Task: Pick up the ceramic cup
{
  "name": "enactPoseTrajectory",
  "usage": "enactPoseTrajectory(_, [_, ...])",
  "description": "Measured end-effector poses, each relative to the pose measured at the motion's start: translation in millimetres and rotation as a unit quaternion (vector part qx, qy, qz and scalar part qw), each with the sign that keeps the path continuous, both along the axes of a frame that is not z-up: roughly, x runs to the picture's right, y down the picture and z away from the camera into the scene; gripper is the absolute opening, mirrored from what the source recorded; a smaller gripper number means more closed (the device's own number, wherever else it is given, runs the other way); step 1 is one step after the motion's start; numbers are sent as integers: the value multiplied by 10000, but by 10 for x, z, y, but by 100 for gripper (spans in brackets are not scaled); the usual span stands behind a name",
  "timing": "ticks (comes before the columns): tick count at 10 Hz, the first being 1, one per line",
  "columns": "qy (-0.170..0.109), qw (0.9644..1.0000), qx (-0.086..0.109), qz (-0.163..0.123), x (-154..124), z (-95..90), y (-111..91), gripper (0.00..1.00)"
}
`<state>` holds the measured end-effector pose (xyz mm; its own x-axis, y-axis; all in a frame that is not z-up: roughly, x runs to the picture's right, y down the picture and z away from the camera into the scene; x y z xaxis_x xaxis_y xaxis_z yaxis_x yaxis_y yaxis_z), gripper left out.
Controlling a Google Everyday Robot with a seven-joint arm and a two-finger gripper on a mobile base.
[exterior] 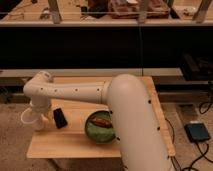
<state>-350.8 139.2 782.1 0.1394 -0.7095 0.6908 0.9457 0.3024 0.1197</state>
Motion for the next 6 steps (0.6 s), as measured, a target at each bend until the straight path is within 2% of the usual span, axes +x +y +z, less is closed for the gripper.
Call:
enactPoseTrajectory(2, [37,9998,-50,-192,-69,89,108,64])
enactPoseTrajectory(4, [18,9999,0,-164,-29,107,135,51])
enactPoseTrajectory(6, [0,9999,46,-122,57,-19,26,30])
